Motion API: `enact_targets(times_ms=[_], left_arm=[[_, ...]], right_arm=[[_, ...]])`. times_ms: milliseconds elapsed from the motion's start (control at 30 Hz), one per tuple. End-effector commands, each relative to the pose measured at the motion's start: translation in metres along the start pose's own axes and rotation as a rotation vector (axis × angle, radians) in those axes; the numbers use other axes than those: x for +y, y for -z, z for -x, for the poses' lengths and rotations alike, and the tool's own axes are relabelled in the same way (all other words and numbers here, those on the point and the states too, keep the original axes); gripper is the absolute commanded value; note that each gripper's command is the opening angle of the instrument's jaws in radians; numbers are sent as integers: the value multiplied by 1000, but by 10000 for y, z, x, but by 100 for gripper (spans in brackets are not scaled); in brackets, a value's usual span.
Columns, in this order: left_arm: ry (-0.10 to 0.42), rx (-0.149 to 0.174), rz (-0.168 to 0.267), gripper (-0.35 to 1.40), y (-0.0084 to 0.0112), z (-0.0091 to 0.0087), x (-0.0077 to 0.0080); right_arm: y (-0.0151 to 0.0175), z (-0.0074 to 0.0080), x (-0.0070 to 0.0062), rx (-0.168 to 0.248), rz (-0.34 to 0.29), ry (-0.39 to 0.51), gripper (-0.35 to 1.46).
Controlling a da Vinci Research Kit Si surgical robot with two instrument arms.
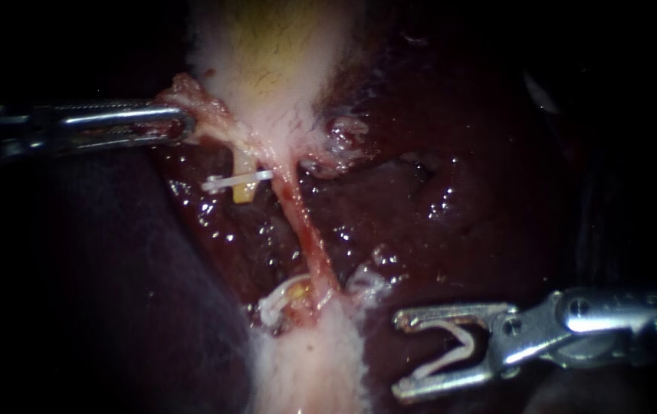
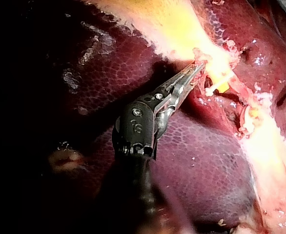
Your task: Clipping first clip right tube
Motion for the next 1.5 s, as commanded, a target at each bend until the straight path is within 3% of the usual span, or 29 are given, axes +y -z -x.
enact_targets(times_ms=[33, 467, 767, 1000, 1267, 1433, 1500], left_arm=[[-1, 1, 2, -35, 1, 0, 0], [-1, 1, -1, -35, 3, -1, 5], [-1, 2, -1, -35, 3, 0, 6], [-1, 2, -2, -35, 4, 0, 7], [-1, 2, -2, -35, 3, 0, 7], [-1, 2, -2, -35, 3, 0, 7], [-1, 2, -2, -35, 4, 0, 8]], right_arm=[[-3, -2, 3, 0, 3, 3, 50], [-36, -1, 78, 12, 56, -34, 50], [-76, 14, 105, 9, 72, -44, 50], [-107, 20, 110, -1, 44, -67, 50], [-133, 17, 109, -12, 13, -60, 50], [-138, 13, 103, -5, 4, -60, 50], [-137, 12, 99, -2, -28, -59, 50]])
